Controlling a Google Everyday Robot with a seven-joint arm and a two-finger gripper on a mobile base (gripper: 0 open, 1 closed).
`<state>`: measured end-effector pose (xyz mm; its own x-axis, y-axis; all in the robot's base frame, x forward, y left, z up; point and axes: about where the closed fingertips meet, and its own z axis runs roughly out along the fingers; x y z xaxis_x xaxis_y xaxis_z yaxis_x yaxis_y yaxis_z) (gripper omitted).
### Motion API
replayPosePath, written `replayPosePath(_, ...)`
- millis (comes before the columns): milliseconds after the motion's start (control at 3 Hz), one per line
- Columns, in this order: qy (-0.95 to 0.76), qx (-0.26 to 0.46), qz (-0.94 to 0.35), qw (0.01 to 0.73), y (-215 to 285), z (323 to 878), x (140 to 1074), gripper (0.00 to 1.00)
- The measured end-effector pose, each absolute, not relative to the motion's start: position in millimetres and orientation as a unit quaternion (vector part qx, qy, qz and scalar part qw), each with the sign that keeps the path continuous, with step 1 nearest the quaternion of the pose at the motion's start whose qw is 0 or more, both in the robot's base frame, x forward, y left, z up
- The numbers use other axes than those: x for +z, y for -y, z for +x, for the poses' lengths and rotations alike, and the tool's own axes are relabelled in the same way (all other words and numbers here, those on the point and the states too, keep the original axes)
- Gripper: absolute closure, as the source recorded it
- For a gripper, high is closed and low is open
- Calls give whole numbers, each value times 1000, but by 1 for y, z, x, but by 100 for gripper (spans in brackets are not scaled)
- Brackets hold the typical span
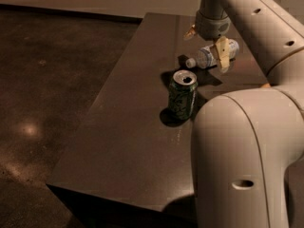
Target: Place blue plastic bottle upright
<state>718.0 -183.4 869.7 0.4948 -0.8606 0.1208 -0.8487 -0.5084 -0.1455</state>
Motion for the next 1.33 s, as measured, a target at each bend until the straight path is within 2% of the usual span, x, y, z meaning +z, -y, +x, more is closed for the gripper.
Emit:
replayPosePath(667, -468, -101, -878, -12, 196, 731, 855, 0)
replayPosePath(1333, -482, -108, -869, -10, 200, 739, 860, 46)
